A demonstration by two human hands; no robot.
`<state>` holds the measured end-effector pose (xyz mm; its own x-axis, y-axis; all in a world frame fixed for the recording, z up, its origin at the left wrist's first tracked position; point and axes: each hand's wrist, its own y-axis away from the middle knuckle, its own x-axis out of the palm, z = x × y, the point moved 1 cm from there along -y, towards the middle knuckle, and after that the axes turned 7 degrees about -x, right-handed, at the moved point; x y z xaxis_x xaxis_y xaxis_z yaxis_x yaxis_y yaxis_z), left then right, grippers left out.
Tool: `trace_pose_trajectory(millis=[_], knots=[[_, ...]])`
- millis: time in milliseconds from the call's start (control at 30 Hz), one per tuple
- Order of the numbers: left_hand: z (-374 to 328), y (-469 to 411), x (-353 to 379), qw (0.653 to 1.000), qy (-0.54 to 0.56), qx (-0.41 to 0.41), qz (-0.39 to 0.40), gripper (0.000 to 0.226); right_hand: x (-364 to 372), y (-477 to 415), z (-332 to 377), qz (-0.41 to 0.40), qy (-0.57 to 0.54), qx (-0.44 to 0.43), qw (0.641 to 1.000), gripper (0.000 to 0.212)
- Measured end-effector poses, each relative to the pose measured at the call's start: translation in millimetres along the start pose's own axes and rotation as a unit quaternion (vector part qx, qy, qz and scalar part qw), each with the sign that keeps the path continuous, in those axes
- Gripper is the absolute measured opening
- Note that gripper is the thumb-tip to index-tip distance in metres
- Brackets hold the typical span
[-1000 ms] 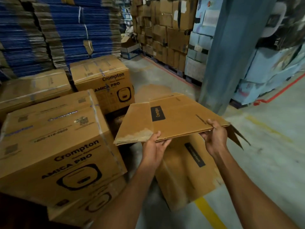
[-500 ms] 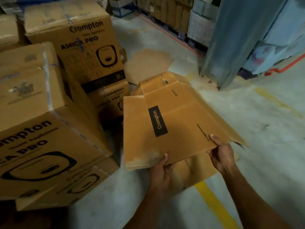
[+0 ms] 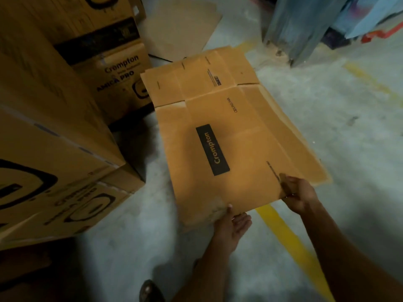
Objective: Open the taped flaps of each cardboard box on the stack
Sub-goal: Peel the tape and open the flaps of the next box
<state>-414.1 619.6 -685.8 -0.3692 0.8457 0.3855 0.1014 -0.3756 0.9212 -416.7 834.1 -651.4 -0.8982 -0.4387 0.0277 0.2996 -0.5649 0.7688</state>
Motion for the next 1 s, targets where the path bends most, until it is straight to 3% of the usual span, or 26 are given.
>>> trace_pose_trajectory(millis=[100, 167, 200, 267, 400, 700, 833, 1000], knots=[[-11.2, 3.2, -10.1, 0.974, -0.215, -0.076, -0.002, 0.033, -1.4, 5.1, 11.2, -0.024, 0.025, -0.01, 0.999, 0.015], [-25.4, 11.5, -12.9, 0.952, -0.302, -0.05, -0.009, 0.021, 0.0, 12.0, 16.7, -0.053, 0.047, -0.03, 0.997, 0.012], [-33.6, 17.4, -12.7, 0.95, -0.31, -0.026, -0.011, 0.014, 2.2, 15.5, 17.7, -0.062, 0.058, -0.049, 0.995, 0.023], [-53.9, 35.9, -7.7, 0.954, -0.296, 0.047, -0.016, 0.011, 14.6, 29.0, 17.1, -0.032, 0.061, -0.076, 0.995, 0.029], [-101.6, 96.1, -3.7, 0.929, -0.266, 0.233, -0.111, 0.013, 77.7, 92.1, 6.2, 0.121, 0.151, -0.078, 0.978, 0.021], [-182.7, 288.4, -48.8, 0.864, -0.211, 0.424, -0.173, 0.012, 231.0, 273.9, -18.9, 0.339, 0.248, -0.148, 0.895, 0.009], [-194.3, 393.5, -110.7, 0.815, -0.17, 0.497, -0.246, 0.009, 279.6, 373.7, -41.9, 0.415, 0.289, -0.166, 0.846, 0.01], [-179.5, 536.0, -218.0, 0.739, -0.073, 0.581, -0.331, 0.007, 331.6, 521.4, -91.8, 0.558, 0.333, -0.174, 0.74, 0.014]])
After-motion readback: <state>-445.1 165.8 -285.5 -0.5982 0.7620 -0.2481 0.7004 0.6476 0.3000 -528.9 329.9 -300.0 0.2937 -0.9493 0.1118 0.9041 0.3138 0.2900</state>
